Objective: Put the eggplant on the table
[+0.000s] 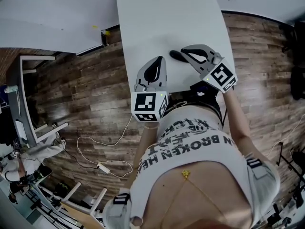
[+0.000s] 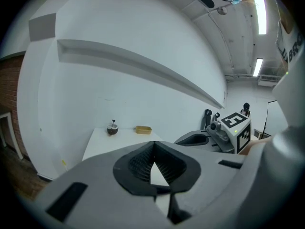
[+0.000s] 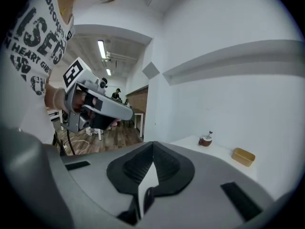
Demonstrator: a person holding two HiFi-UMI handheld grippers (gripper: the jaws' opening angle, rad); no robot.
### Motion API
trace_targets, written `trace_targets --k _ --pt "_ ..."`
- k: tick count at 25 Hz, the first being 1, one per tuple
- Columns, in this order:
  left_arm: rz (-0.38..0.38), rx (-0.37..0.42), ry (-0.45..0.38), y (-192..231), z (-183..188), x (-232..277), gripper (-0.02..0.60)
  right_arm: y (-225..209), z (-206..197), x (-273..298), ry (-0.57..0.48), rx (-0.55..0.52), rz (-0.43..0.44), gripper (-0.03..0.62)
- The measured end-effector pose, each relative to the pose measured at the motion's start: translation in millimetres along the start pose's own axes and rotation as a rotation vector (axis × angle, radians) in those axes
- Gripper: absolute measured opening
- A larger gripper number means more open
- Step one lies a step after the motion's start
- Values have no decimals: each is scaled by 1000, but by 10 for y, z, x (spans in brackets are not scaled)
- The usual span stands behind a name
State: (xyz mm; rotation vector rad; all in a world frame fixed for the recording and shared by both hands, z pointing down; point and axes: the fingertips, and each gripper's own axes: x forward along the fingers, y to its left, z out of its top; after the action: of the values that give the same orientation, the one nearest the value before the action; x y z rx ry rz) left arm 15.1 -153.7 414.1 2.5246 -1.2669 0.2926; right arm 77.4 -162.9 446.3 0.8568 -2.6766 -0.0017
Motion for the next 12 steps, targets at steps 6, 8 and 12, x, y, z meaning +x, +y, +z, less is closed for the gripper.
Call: trace_targets --k 6,8,12 --pt "-24 28 -36 -69 185 77 -2 37 414 -155 -122 -7 -9 8" --pt "-34 37 -54 -103 261 88 -2 46 517 -200 -145 -11 -22 8" --pt "-60 34 -107 -180 437 84 -2 60 698 -291 -182 -18 -57 8"
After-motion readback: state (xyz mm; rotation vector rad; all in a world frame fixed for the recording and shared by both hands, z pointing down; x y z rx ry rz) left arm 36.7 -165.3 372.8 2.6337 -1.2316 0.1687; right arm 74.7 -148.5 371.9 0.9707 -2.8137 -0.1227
